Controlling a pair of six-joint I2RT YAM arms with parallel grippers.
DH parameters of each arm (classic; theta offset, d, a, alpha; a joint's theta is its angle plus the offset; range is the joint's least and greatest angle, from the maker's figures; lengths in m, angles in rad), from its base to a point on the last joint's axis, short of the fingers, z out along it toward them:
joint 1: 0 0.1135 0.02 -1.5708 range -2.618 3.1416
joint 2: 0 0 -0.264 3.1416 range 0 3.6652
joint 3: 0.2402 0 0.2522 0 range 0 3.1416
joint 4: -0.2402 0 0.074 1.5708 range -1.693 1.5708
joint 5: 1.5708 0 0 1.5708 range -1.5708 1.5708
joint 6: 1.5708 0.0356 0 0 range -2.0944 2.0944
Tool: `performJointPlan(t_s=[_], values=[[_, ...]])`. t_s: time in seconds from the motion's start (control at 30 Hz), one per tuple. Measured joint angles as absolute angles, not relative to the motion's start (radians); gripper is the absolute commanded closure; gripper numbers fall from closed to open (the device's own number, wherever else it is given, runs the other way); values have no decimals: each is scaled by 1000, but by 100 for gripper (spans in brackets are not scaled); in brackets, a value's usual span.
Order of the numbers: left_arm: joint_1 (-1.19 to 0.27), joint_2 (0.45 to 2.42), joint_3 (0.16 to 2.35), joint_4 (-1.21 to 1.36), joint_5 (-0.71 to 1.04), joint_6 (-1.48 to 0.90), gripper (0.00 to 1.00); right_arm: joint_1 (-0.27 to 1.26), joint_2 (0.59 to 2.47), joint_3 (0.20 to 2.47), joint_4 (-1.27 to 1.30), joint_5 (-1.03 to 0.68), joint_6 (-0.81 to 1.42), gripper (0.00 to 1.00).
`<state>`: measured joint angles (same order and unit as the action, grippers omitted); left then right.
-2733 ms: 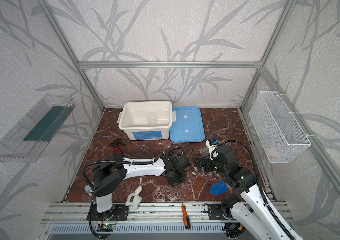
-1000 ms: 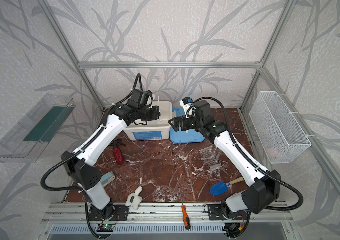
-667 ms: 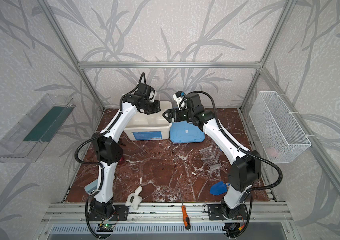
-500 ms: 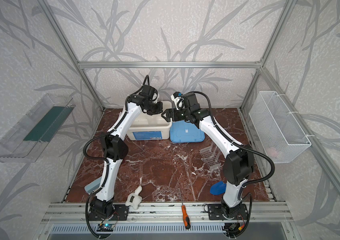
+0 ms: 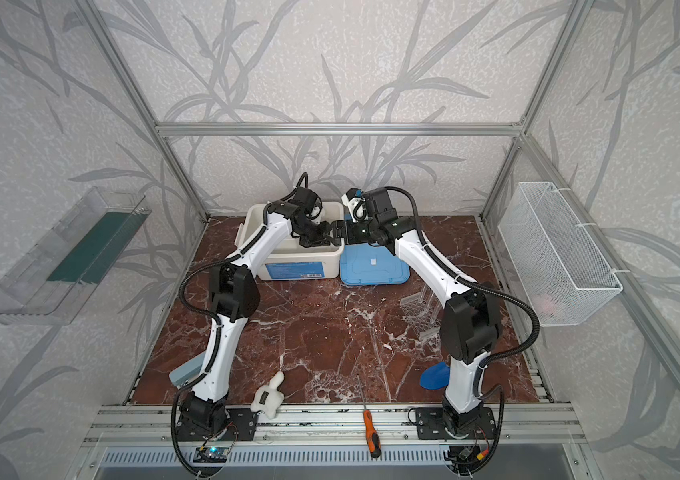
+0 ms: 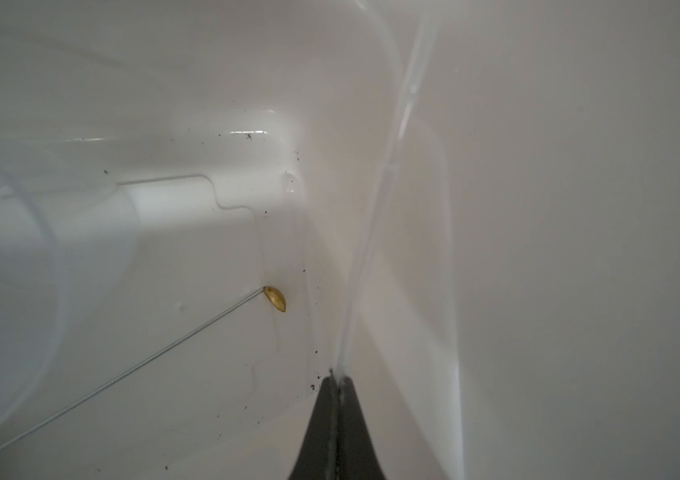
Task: Organize the chemistry lab equipment
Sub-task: 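Lower the pipette into the bin and open the left gripper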
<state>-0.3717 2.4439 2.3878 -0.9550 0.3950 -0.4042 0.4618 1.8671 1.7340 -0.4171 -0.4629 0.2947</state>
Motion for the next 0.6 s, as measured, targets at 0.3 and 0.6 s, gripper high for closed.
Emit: performJointPlan(t_s=[0.3,0.6], values=[[-384,2495,2387,-928,407,-406,100,456,1867,1732,-413,-511,261,9],[-384,2577,2387,-919,419,-420,100,456,1867,1737,-419,-510,252,10]])
